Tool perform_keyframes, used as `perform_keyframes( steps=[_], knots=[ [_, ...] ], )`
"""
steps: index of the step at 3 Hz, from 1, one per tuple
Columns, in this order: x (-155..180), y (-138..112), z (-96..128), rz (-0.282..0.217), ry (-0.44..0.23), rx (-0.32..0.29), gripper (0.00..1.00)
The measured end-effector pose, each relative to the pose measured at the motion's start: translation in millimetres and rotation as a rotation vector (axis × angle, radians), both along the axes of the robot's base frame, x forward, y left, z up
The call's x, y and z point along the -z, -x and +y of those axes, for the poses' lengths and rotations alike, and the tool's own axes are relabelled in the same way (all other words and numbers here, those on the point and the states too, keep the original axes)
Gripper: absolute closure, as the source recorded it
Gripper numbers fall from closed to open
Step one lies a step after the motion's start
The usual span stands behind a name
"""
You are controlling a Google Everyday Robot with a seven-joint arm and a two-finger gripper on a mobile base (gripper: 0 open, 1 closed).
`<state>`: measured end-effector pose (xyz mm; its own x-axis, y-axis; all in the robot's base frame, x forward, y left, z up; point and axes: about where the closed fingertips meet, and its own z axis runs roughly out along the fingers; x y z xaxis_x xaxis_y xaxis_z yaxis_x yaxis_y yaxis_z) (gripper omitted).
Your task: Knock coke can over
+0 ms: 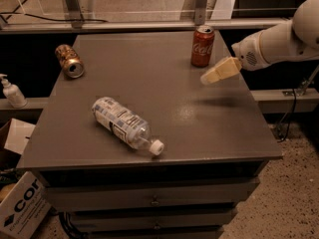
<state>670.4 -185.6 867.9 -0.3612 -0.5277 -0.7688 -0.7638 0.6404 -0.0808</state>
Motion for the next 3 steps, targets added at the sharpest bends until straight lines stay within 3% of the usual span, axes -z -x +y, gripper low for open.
perform_keyframes(
  steps=[1, 3],
  knots=[
    [5.6, -27.7, 8.0, -0.051, -0.108, -0.004, 0.0],
    [-0.3, -75.3, 24.6, -0.183, -0.237, -0.046, 0.0]
  ],
)
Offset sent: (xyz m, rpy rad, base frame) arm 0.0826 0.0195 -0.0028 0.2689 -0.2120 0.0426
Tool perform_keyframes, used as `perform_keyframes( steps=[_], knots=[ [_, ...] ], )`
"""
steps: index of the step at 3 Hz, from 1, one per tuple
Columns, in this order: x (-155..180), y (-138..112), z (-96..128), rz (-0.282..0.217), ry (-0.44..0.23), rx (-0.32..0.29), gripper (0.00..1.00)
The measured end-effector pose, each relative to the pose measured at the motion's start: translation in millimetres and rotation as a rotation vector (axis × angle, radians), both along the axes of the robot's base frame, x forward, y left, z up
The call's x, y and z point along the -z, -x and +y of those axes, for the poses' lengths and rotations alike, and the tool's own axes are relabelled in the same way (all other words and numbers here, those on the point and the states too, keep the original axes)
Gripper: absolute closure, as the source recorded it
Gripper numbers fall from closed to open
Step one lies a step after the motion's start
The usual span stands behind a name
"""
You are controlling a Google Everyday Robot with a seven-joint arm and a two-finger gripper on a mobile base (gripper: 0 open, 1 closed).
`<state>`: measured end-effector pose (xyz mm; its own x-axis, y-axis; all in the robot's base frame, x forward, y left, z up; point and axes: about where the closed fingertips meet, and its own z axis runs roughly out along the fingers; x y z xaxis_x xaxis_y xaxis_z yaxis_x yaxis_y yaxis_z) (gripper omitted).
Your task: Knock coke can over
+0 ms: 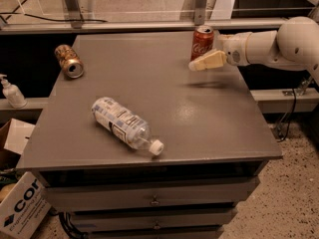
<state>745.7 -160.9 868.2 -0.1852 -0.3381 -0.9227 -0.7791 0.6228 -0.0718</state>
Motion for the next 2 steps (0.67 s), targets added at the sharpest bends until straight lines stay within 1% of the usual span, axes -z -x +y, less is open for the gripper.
perform_keyframes(
  steps=[1, 2],
  knots=[
    [-9.8, -1.9, 15.8, -0.047, -0.057, -0.046, 0.0],
    [-21.2, 14.6, 33.1, -0.05, -0.119, -0.109, 0.0]
  ],
)
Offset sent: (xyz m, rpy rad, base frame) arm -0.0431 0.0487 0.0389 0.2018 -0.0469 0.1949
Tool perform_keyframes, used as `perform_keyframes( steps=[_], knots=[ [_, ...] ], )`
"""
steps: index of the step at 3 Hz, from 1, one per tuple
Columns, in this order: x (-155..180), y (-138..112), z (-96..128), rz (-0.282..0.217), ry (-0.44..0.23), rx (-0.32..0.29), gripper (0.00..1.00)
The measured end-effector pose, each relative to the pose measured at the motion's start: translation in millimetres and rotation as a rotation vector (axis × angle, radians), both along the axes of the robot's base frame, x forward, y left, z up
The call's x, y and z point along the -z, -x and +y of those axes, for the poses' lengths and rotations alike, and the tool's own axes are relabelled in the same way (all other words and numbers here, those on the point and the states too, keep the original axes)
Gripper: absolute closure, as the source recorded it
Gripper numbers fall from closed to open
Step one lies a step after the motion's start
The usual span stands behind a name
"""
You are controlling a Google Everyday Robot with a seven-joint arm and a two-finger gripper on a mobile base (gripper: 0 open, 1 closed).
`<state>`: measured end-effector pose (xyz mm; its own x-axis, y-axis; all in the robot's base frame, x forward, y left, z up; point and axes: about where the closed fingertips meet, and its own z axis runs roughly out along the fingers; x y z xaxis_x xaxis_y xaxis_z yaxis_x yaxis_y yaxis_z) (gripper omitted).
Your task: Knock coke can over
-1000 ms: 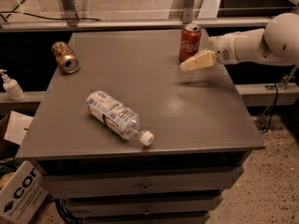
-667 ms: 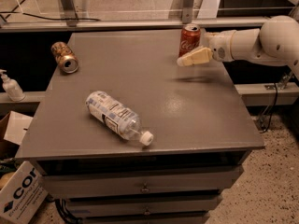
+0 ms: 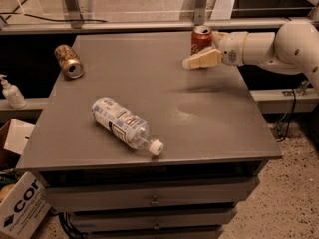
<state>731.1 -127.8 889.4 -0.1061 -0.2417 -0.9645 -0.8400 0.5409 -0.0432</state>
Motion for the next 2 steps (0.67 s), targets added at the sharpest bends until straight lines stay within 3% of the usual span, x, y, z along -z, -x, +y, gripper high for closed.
perform_keyframes(
  steps=[2],
  knots=[
    [-41.9, 87.2, 33.7, 0.041, -0.185, -0.239, 0.0]
  ],
)
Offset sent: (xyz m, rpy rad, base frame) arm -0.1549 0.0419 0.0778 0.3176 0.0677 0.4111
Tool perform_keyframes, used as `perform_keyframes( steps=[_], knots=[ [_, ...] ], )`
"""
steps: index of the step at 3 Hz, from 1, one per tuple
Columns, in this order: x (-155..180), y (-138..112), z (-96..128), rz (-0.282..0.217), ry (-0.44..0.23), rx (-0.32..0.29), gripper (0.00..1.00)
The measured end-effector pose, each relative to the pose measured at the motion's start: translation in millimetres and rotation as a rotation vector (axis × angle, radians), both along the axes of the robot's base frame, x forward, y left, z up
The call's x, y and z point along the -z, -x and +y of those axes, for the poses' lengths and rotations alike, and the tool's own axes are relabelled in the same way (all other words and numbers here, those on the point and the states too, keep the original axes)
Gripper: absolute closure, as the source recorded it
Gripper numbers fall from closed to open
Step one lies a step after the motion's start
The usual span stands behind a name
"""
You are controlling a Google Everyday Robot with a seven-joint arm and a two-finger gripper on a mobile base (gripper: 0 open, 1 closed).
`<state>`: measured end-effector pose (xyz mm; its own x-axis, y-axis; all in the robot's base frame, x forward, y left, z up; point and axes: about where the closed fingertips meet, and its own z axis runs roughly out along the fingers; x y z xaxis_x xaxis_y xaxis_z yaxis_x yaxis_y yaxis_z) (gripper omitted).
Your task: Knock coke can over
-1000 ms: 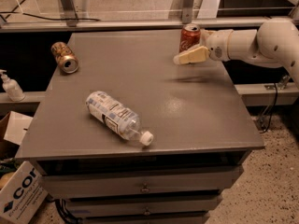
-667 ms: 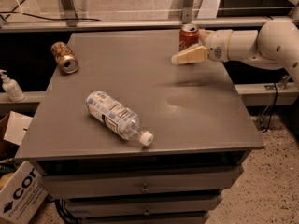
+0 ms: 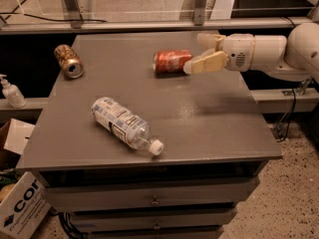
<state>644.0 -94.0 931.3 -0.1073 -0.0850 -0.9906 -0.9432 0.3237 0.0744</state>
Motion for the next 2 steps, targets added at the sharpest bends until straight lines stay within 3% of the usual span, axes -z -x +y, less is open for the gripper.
perform_keyframes(
  steps=[1, 2],
  knots=[
    [-18.7, 35.1, 3.9, 0.001, -0.031, -0.069, 0.0],
    [-27.9, 53.4, 3.8, 0.0, -0.037, -0.093, 0.0]
  ],
)
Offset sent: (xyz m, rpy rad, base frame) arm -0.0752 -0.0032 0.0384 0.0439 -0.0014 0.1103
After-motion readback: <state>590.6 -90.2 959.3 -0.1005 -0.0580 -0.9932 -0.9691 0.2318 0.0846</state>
